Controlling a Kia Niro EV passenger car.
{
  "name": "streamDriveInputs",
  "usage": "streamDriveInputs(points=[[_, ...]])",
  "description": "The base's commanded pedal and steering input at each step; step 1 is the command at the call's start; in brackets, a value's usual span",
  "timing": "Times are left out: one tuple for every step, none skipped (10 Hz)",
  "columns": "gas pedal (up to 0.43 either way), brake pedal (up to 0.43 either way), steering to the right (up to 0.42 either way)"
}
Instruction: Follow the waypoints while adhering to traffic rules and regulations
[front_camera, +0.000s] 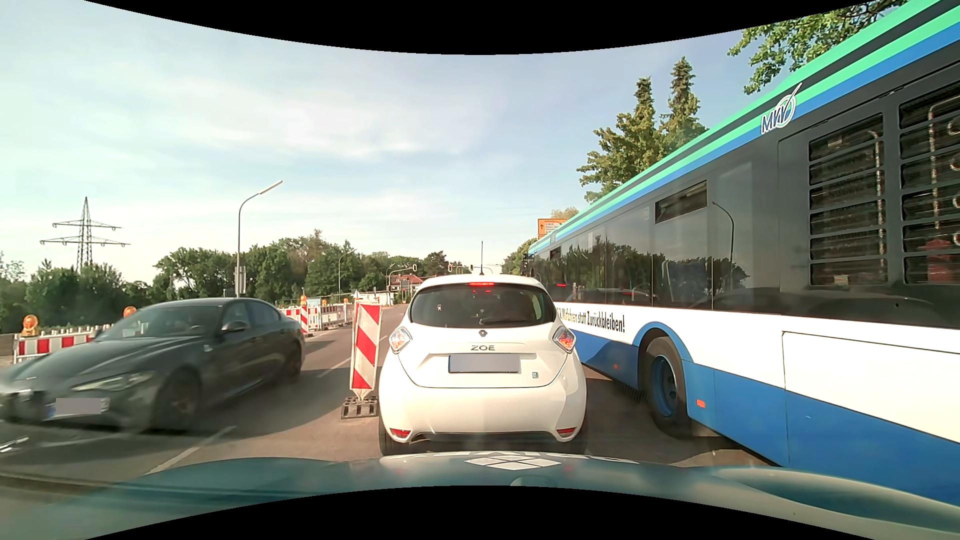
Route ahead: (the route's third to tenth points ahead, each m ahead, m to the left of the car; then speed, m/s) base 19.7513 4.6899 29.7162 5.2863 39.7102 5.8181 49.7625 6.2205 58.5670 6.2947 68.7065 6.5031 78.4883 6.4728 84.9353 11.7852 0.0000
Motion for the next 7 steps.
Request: streamDriveInputs(points=[[0.000, 0.268, -0.014], [0.000, 0.268, -0.014], [0.000, 0.268, -0.015], [0.000, 0.268, -0.015], [0.000, 0.268, -0.015], [0.000, 0.268, -0.015], [0.000, 0.268, -0.014]])
